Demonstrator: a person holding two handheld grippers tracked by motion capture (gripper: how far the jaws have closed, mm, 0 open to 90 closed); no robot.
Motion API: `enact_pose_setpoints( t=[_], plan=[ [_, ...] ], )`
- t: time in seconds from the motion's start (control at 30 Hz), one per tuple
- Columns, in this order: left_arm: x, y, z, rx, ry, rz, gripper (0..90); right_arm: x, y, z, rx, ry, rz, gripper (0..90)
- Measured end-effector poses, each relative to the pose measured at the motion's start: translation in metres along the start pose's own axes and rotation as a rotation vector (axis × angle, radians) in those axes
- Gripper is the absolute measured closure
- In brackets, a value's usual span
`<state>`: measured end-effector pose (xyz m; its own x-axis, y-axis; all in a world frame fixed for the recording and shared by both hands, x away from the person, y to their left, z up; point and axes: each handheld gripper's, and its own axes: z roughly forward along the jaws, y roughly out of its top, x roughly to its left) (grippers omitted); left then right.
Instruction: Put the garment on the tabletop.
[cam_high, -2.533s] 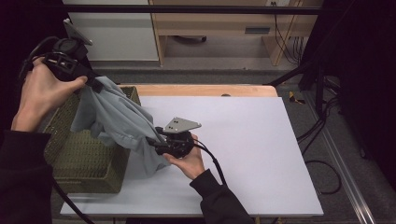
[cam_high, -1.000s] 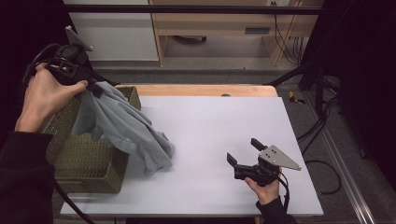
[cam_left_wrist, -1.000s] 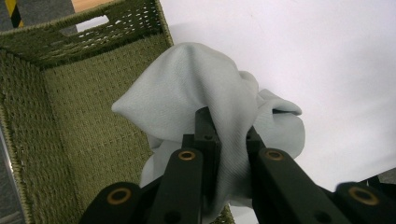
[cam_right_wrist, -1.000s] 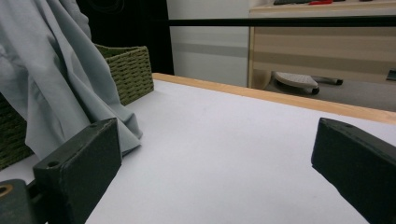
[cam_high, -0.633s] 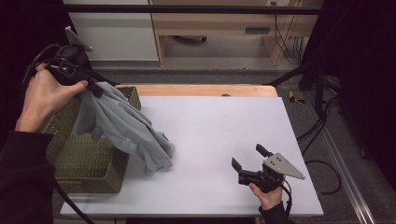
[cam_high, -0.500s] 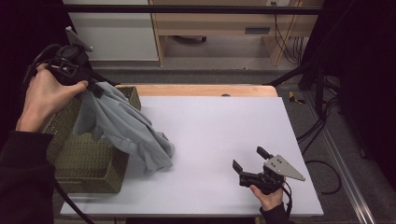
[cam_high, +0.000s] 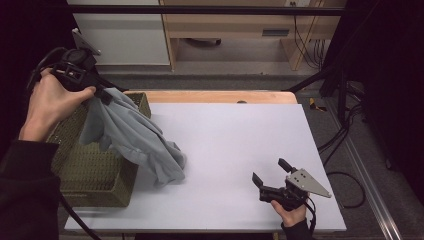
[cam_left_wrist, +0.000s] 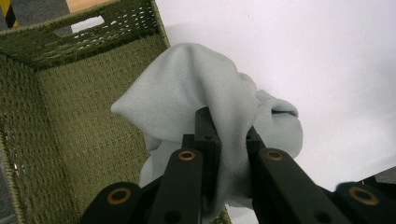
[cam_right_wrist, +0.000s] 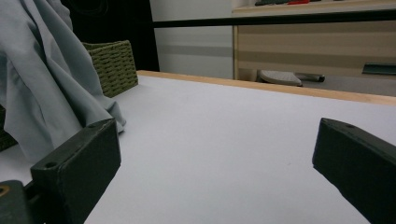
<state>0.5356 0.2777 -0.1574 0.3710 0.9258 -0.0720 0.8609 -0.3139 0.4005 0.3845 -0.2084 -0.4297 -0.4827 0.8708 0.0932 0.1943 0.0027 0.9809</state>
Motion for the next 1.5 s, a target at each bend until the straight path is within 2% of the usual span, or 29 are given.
enact_pose_setpoints(
  t=[0.33,0.47,0.63,0.67,0.73,0.8,0.87,0.9,1.0,1.03,1.13,1.17,1.2,1.27,1.37,1.4,1.5],
  plan=[
    [-0.007,0.002,-0.002,-0.012,-0.012,0.022,83.5,0.001,0.000,-0.001,-0.010,-0.004,0.003,1.2],
    [-0.016,0.005,-0.006,-0.025,-0.025,0.041,83.6,0.000,-0.001,-0.001,0.001,-0.002,-0.004,1.2],
    [-0.037,0.013,-0.011,-0.045,-0.039,0.088,83.7,-0.001,-0.001,0.000,0.004,0.004,-0.008,1.2],
    [-0.037,0.013,-0.011,-0.045,-0.039,0.088,83.7,0.000,-0.001,0.000,0.003,0.002,-0.001,1.2],
    [-0.051,0.017,-0.014,-0.071,-0.053,0.116,83.7,-0.001,-0.001,0.000,0.004,0.000,-0.004,1.2],
    [-0.054,0.018,-0.015,-0.072,-0.055,0.125,83.7,-0.001,-0.001,-0.001,0.003,0.000,-0.003,1.2],
    [-0.071,0.022,-0.019,-0.085,-0.063,0.161,83.7,-0.001,-0.001,-0.001,0.001,0.000,-0.002,1.2],
    [-0.071,0.022,-0.019,-0.085,-0.063,0.161,83.7,-0.001,-0.001,-0.001,0.001,0.000,-0.002,1.2],
    [-0.091,0.027,-0.026,-0.101,-0.068,0.205,83.7,-0.001,-0.001,-0.002,0.008,0.004,0.002,1.2],
    [-0.091,0.027,-0.026,-0.101,-0.068,0.205,83.7,-0.001,-0.001,-0.002,0.008,0.004,0.002,1.2],
    [-0.113,0.031,-0.032,-0.130,-0.089,0.240,83.7,-0.002,0.000,-0.002,0.005,0.004,-0.005,1.1],
    [-0.119,0.032,-0.034,-0.134,-0.091,0.249,83.7,-0.002,0.000,-0.002,0.006,0.000,-0.006,1.1],
    [-0.119,0.032,-0.034,-0.134,-0.091,0.249,83.7,-0.002,0.000,-0.002,0.006,0.000,-0.006,1.1],
    [-0.137,0.035,-0.037,-0.142,-0.099,0.286,83.7,-0.002,0.001,-0.003,0.001,0.000,-0.004,1.1],
    [-0.146,0.036,-0.037,-0.145,-0.106,0.313,83.8,-0.001,0.002,-0.004,0.004,0.001,0.009,1.1],
    [-0.157,0.037,-0.036,-0.150,-0.123,0.331,83.8,-0.001,0.002,-0.004,-0.004,0.001,0.005,1.1],
    [-0.170,0.039,-0.030,-0.147,-0.125,0.354,83.8,-0.001,0.002,-0.005,-0.006,0.006,0.012,1.1]
  ],
)
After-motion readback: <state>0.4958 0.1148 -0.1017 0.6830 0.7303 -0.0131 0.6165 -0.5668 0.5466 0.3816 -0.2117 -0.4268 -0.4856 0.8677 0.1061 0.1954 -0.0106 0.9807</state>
